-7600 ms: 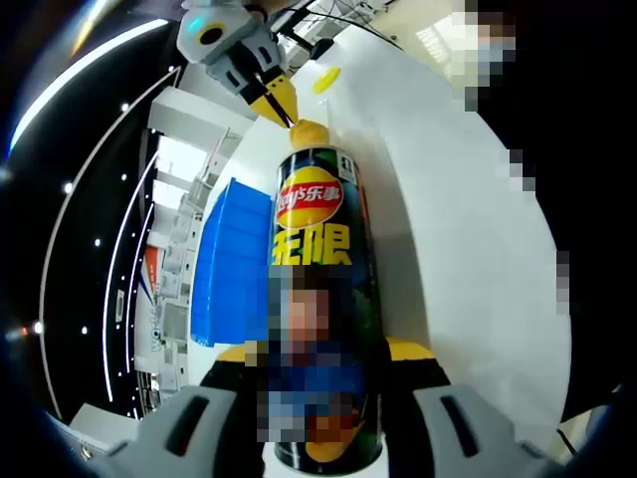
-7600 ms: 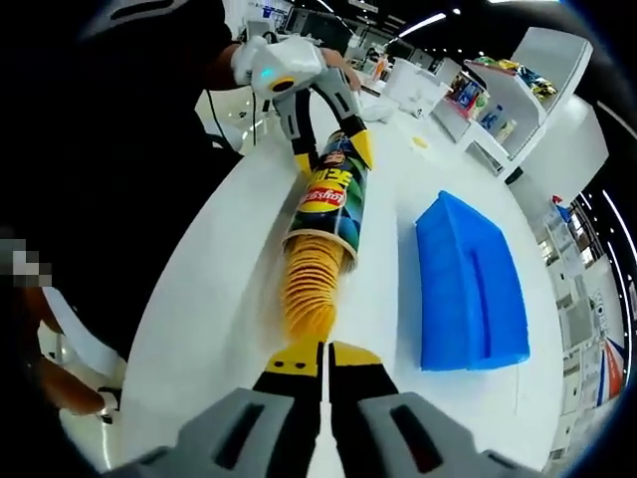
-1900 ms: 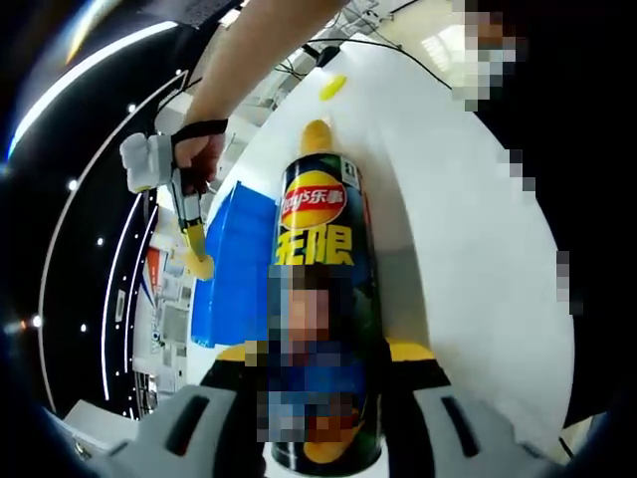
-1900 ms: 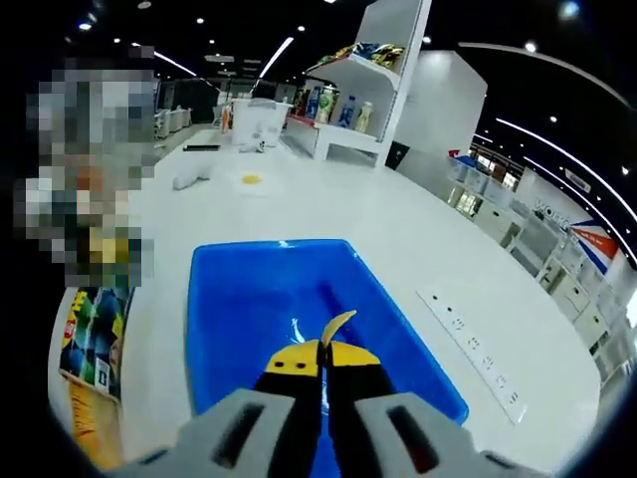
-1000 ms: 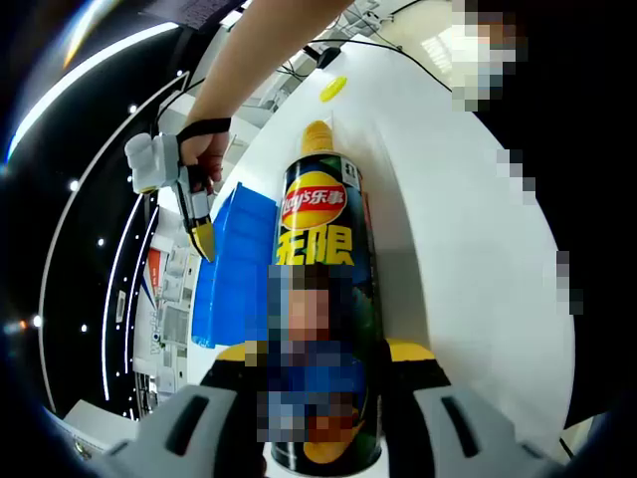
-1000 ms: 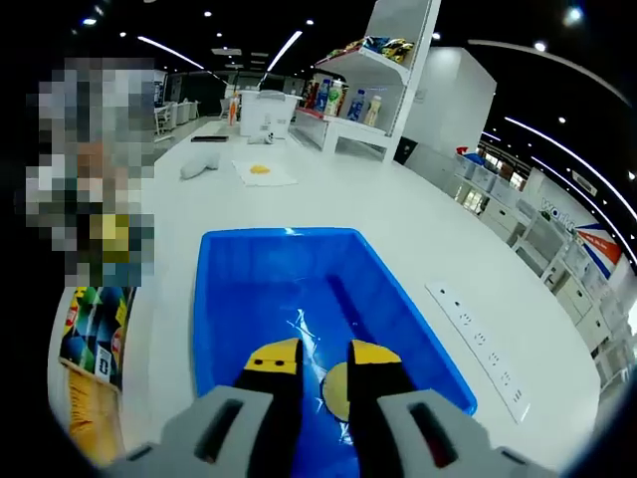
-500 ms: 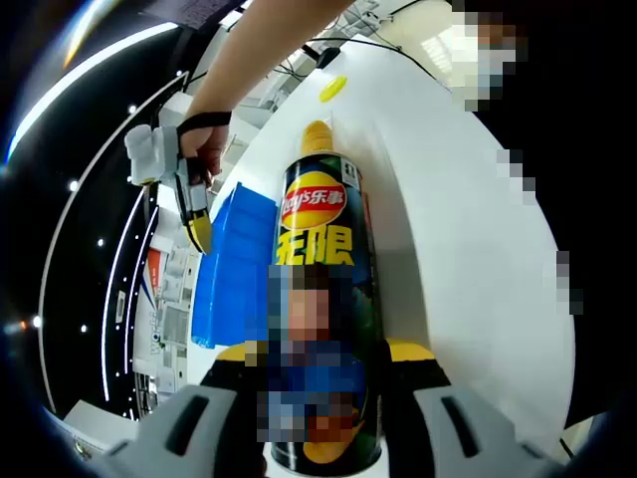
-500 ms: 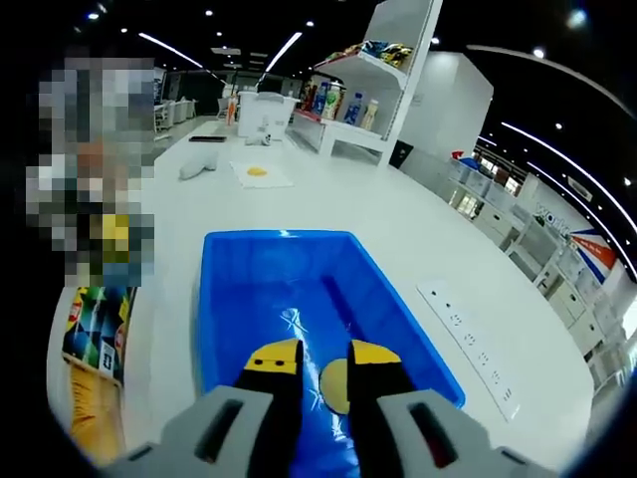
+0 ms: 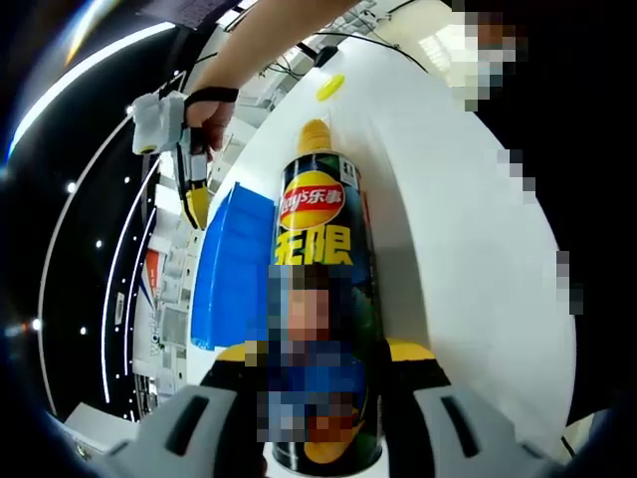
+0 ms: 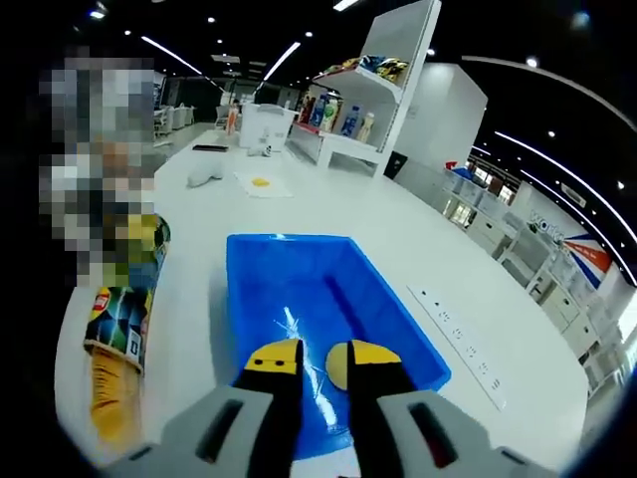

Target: Open the lid of the chip container on the table, take out the chips, place them into the box in front of the container, and close the lid

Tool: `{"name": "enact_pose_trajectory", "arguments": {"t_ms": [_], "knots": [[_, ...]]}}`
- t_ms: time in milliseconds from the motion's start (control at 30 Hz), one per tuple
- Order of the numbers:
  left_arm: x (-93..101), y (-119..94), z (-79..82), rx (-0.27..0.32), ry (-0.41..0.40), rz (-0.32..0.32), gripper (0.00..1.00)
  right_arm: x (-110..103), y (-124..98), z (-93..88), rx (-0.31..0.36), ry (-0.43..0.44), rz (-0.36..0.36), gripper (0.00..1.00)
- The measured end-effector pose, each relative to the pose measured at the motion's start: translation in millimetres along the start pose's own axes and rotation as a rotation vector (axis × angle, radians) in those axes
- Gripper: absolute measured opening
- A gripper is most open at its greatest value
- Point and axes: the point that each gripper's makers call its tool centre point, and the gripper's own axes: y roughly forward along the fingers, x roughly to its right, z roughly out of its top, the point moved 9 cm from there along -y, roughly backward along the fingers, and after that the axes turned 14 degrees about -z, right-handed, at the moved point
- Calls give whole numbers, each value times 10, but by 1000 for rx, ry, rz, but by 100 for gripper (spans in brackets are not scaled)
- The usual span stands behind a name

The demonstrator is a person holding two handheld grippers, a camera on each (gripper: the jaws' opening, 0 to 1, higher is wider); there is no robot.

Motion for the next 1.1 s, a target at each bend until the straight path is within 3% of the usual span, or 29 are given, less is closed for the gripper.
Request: {"name": "enact_pose_trajectory", "arguments": {"t_ms": [367,667,1100], "knots": [[6,-3,-4,-3,-1,0,44,-211,-457,144,94,-16,4,18],[5,-4,-3,-2,0,0,44,-347,-805,133,145,-29,-11,18],[24,0,16,7,0,10,44,-602,-1173,-158,177,47,-73,18]]}}
